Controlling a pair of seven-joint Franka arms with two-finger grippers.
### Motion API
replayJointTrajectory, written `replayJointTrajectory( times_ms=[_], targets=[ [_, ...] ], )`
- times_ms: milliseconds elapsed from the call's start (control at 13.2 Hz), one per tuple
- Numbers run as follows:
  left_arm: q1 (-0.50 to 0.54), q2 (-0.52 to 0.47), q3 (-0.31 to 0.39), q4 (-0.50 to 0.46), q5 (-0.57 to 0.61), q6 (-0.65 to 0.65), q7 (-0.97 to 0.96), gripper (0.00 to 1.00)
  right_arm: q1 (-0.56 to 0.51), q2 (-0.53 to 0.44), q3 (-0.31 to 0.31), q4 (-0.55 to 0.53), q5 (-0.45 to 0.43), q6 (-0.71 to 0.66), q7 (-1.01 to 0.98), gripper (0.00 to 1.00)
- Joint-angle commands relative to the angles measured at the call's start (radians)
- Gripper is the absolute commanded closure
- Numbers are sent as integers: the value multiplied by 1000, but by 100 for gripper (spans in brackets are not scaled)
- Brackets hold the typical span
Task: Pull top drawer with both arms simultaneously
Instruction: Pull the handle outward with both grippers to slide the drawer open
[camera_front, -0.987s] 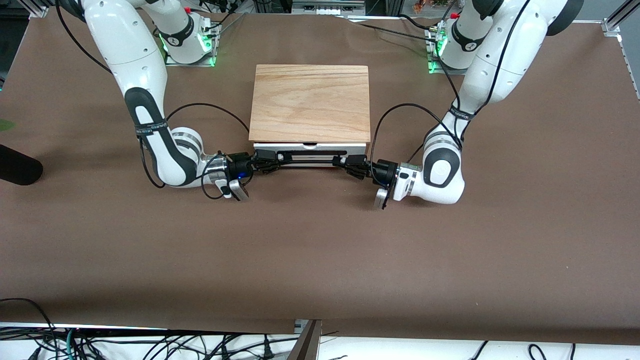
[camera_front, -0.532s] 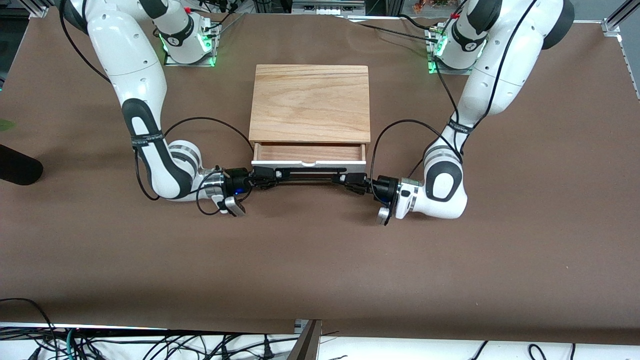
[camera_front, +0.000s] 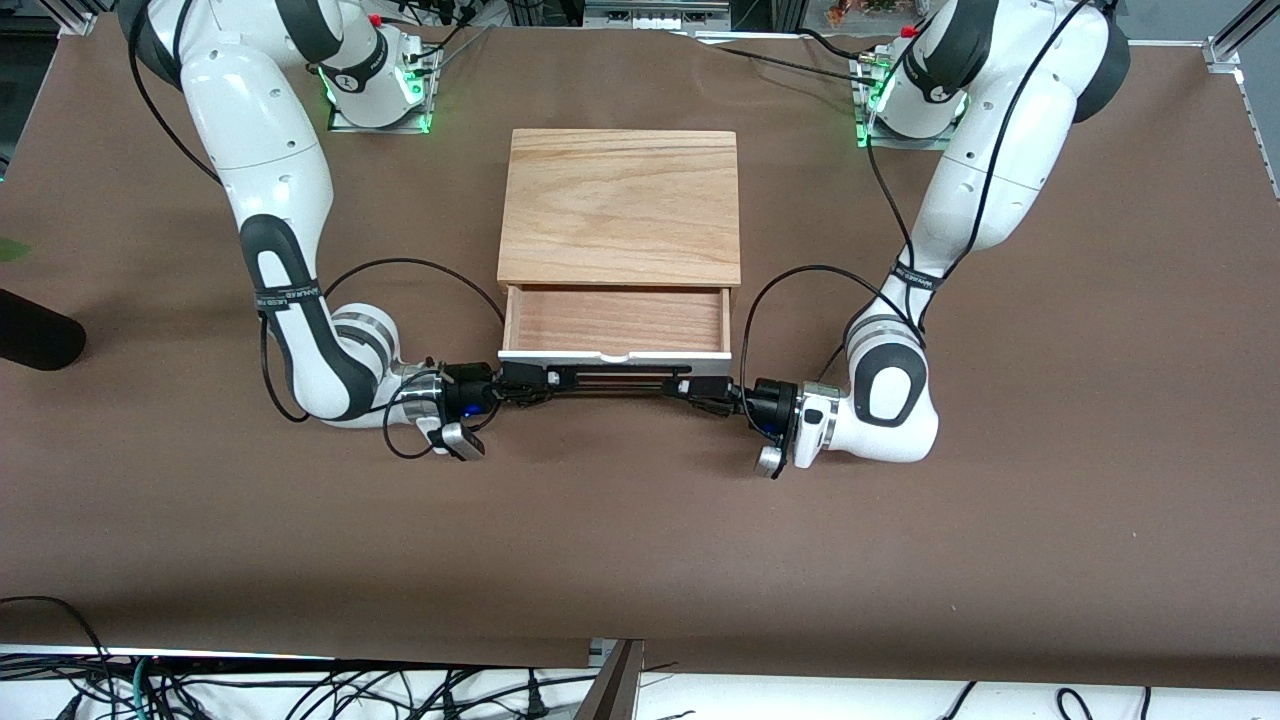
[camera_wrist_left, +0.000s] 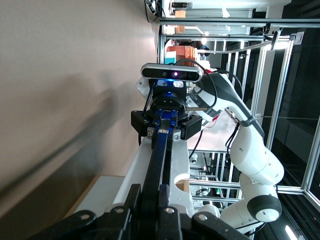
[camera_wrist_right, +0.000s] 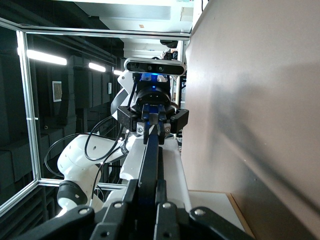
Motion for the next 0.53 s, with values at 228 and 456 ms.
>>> replayJointTrajectory(
  times_ms=[228,456],
  targets=[
    [13,-4,-18,57,-40,-33,-73,100,-40,88,-14,169,33,113,23,84],
    [13,0,-18,50,-33,-34,-56,0,-40,91,-22,174,33,111,21,83]
  ],
)
